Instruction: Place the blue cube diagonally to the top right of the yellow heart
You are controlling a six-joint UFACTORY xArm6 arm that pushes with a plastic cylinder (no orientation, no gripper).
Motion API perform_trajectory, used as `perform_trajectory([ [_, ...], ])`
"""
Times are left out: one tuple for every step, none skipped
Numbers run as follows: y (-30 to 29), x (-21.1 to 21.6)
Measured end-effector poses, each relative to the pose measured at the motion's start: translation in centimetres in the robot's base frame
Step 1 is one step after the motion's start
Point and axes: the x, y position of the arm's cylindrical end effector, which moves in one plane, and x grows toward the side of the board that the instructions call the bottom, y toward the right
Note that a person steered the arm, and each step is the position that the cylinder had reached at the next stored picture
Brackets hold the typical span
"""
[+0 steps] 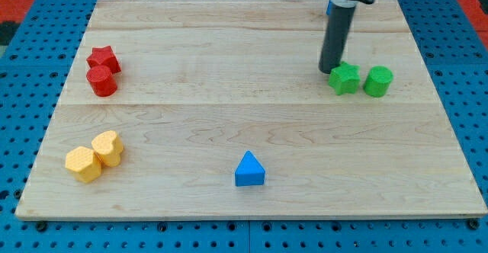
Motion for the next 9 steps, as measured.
perform_trajectory([
  [2.0, -1.7],
  [7.1, -5.7],
  [12.1, -10.6],
  [10.2, -15.6],
  [5.0, -17.9],
  [-4.5, -14.7],
  [-9.2, -9.8],
  [-8.1, -13.4],
  [-1.1, -13.5],
])
